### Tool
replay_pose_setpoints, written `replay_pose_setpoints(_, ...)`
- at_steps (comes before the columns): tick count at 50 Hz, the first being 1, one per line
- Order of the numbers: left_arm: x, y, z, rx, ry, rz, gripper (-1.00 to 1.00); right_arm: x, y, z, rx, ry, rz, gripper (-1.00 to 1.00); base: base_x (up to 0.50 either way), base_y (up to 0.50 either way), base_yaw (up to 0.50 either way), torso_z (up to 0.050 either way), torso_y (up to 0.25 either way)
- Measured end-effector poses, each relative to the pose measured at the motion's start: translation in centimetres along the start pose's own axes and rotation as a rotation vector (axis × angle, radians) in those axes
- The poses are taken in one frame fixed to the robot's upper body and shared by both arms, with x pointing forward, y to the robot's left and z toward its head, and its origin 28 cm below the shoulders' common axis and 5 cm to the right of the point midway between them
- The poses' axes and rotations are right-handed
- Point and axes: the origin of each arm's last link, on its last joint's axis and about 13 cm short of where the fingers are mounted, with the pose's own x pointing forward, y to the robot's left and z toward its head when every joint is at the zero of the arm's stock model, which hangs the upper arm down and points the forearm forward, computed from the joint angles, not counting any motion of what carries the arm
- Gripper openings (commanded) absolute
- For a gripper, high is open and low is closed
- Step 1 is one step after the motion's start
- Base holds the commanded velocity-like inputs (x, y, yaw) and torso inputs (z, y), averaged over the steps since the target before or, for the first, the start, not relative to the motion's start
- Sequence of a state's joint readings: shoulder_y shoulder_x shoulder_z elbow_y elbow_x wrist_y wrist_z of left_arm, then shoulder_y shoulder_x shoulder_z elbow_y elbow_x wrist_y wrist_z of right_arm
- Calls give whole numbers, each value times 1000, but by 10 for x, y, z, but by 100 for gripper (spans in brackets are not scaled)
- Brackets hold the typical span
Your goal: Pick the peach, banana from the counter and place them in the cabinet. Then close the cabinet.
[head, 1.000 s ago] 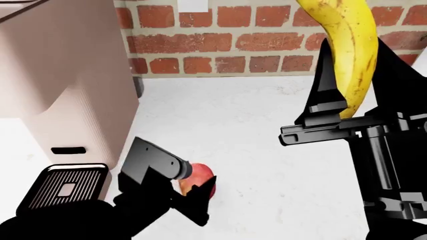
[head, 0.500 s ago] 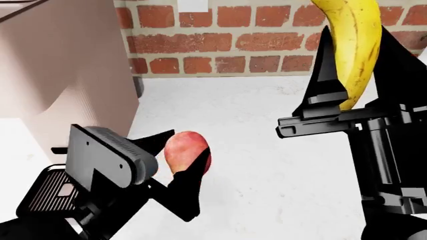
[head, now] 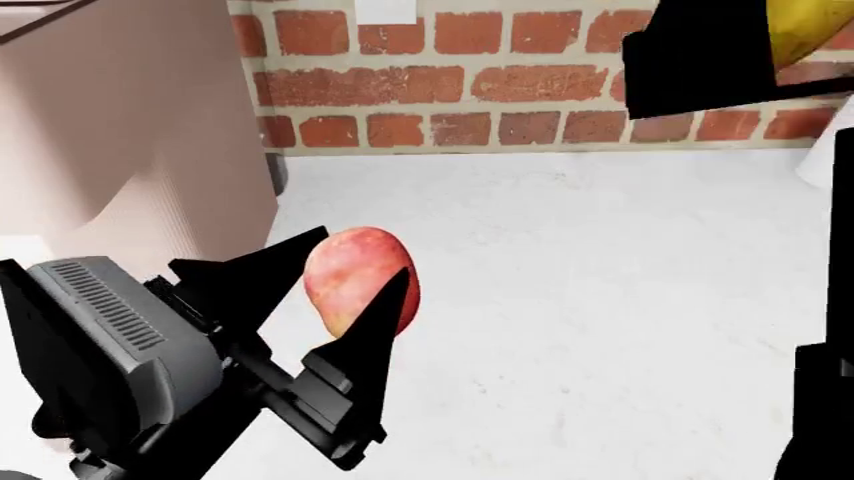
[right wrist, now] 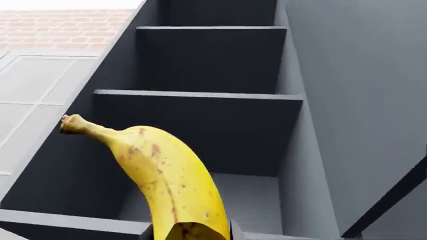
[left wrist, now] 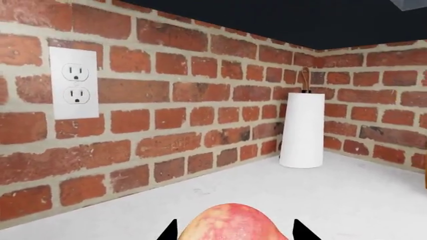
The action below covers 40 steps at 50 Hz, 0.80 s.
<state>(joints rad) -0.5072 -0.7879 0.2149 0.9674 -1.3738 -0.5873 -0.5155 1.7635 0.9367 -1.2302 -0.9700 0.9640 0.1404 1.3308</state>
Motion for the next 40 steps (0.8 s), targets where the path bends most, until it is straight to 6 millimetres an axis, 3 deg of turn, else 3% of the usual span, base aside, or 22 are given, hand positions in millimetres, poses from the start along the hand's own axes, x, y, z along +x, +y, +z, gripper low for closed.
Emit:
replay_pose_setpoints(19,-5,-9,1,-4,-4,-46,-100,101,4,9,6,-44,-76,-100,0,0,0,1,1)
replay_pose_setpoints(28,-5,-10,-2,-5,-1,-63,-100,152,6,5,-7,7,-128,-100,0,0,0,0,0)
replay_pose_setpoints(40,-6,-9,-4,-7,-4,-76,-100,199,12,-10,-34,105,-163,-100,0,0,0,0,1)
